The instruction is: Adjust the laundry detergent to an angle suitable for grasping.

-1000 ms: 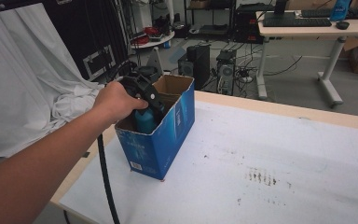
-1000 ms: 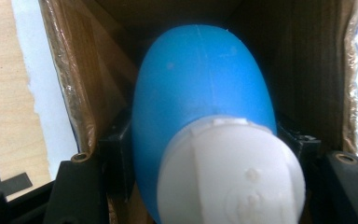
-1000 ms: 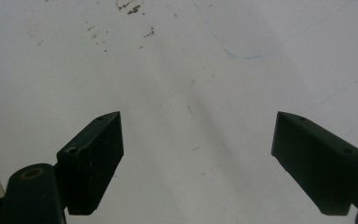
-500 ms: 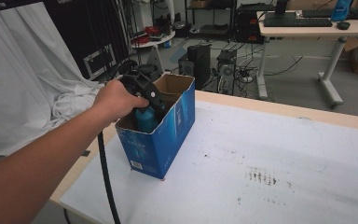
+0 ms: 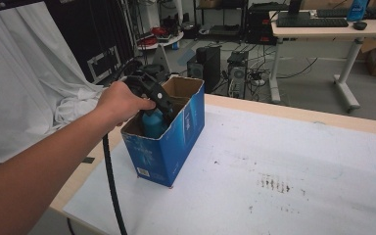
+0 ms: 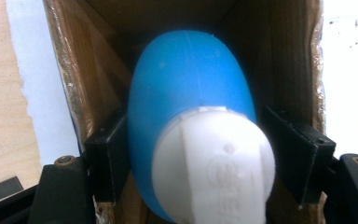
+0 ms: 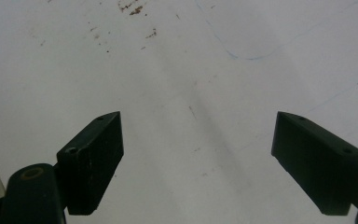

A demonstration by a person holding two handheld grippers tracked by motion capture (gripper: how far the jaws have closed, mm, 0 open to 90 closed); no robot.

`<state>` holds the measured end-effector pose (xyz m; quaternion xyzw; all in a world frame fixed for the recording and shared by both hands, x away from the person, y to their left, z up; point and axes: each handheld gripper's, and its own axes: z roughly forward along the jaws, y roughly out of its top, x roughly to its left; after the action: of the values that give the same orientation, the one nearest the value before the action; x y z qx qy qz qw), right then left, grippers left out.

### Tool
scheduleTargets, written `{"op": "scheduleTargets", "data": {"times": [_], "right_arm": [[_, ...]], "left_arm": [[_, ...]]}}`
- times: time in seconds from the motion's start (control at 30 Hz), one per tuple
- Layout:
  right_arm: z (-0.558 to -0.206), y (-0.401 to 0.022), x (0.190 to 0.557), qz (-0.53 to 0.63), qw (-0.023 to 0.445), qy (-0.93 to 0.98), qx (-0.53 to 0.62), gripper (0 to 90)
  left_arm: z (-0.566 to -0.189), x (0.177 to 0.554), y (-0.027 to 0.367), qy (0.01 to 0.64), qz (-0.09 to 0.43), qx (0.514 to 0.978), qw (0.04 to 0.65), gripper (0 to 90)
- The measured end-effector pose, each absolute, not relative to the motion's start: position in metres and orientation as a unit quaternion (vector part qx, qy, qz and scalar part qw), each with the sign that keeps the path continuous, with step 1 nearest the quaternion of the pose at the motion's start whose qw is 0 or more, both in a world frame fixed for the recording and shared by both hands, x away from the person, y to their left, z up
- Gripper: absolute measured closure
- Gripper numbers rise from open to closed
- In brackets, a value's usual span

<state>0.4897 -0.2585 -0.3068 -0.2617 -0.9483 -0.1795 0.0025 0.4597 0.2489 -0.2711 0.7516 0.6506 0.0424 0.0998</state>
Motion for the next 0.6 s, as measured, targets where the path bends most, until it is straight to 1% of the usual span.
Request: {"op": "scheduleTargets", "data": {"times": [0.13,0.2,0.6], "right_arm": [[-0.307,-0.257,0.489,-0.179,0.003,-0.949,-0.259,16.7],[-0.307,-0.257,0.489,-0.177,0.005,-0.949,-0.259,16.8],[-0.305,-0.258,0.488,-0.179,0.004,-0.949,-0.258,16.8]], "left_arm": [[-0.268,0.459,0.25,0.651,0.045,0.752,0.1,29.9],[-0.265,0.458,0.25,0.653,0.051,0.749,0.1,28.1],[-0.249,0.456,0.254,0.652,0.065,0.746,0.116,24.5]]}}
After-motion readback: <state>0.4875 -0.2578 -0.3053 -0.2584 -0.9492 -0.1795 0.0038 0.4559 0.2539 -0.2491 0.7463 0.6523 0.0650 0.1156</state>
